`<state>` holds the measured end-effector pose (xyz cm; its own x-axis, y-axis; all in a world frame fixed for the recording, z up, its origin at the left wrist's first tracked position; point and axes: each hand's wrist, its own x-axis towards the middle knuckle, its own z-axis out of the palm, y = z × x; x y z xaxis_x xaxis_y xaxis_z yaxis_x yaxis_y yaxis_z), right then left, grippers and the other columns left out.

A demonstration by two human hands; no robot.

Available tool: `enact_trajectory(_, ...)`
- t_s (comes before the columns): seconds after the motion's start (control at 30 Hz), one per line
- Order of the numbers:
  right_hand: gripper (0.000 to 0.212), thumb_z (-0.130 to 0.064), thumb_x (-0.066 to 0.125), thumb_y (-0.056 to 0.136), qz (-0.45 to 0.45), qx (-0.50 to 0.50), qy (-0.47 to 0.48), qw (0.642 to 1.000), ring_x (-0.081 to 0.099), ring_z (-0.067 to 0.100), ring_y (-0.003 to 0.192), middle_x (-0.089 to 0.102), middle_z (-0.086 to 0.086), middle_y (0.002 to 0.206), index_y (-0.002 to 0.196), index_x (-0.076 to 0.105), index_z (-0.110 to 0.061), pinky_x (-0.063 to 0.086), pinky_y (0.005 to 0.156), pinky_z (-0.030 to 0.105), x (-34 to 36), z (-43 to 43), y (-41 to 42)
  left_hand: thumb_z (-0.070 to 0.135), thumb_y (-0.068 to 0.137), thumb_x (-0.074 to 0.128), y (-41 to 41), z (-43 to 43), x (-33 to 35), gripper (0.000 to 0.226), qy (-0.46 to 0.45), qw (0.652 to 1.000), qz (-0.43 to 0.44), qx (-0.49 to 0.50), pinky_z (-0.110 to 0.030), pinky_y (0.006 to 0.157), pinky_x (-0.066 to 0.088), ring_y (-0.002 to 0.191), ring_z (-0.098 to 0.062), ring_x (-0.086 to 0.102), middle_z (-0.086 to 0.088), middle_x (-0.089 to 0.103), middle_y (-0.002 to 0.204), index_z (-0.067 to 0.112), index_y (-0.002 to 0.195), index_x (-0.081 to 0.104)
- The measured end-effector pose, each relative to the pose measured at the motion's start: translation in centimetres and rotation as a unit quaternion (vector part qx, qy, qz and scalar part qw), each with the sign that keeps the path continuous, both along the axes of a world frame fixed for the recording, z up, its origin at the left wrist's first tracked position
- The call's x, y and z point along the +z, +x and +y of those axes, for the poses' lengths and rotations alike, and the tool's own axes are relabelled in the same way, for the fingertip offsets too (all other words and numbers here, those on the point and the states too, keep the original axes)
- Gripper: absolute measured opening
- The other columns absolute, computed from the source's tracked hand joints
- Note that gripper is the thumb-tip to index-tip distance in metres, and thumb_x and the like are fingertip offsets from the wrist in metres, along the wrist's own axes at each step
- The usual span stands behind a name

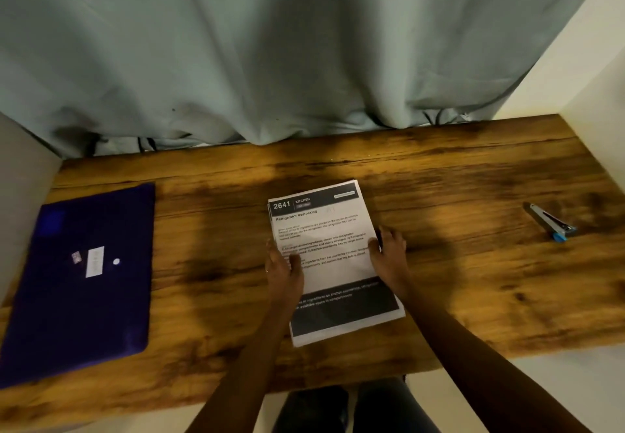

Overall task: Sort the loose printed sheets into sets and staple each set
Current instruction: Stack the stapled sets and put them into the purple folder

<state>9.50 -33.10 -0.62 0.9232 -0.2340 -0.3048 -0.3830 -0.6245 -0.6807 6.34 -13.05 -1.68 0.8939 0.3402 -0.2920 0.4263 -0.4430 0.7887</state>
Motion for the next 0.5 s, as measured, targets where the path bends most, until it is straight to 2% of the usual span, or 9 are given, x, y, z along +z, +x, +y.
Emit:
enact_trajectory(0.07,0.043,-0.021,0.045,0.098,0.0,0.01,0.004,1.0,0.025,0.032,0.134,0.029,0.014,0.143,0.14,0.037,-0.014,0.029,0.11,0.046,0.0,0.5,0.2,0.023,0.097,0.046,0.1,-0.7,0.3,0.064,0.004,1.0,-0.002,-0.012,-0.044,0.107,0.037,0.134,-0.034,0.033,-0.02,0.03,0.148,0.003,0.149,0.014)
enact_trajectory(0.13,0.041,-0.02,0.045,0.098,0.009,0.009,0.008,1.0,0.029,0.032,0.131,0.029,0.014,0.141,0.138,0.039,-0.014,0.031,0.109,0.045,-0.1,0.9,0.4,0.023,0.098,0.045,0.1,-1.0,0.2,0.067,0.013,1.0,-0.002,-0.024,-0.051,0.114,0.023,0.142,-0.035,0.017,-0.018,0.018,0.155,0.006,0.15,0.006)
enact_trajectory(0.2,0.042,-0.02,0.045,0.098,0.02,0.009,-0.009,1.0,0.03,0.032,0.129,0.03,0.015,0.139,0.139,0.038,-0.014,0.032,0.108,0.045,-0.3,1.2,0.7,0.022,0.099,0.044,0.1,-1.1,0.1,0.067,0.023,0.999,0.002,-0.033,-0.048,0.118,0.012,0.144,-0.034,0.007,-0.014,0.009,0.157,0.006,0.15,0.004)
enact_trajectory(0.27,0.044,-0.022,0.045,0.098,0.029,0.014,-0.036,0.999,0.031,0.033,0.127,0.03,0.017,0.137,0.14,0.035,-0.015,0.033,0.107,0.044,-0.5,1.2,0.8,0.019,0.098,0.045,0.2,-1.1,-0.1,0.066,0.03,0.999,-0.004,-0.034,-0.043,0.118,0.006,0.145,-0.033,0.005,-0.014,0.009,0.157,0.005,0.15,0.006)
enact_trajectory(0.4,0.043,-0.025,0.047,0.096,0.032,0.027,-0.096,0.994,0.035,0.032,0.122,0.032,0.018,0.135,0.136,0.037,-0.012,0.034,0.104,0.041,-1.0,1.3,1.0,0.016,0.098,0.046,-0.1,-0.9,-0.4,0.067,0.064,0.996,-0.024,-0.061,-0.042,0.119,0.007,0.145,-0.032,0.006,-0.016,0.01,0.157,0.003,0.149,0.005)
enact_trajectory(0.5,0.051,-0.034,0.05,0.094,0.044,0.006,-0.154,0.987,0.032,0.034,0.126,0.029,0.018,0.138,0.136,0.033,-0.011,0.03,0.106,0.044,-0.4,2.0,1.0,0.019,0.097,0.047,-0.2,-0.3,-0.2,0.068,0.037,0.997,-0.016,-0.06,-0.051,0.114,0.025,0.143,-0.033,0.015,-0.015,0.016,0.155,0.007,0.15,0.005)
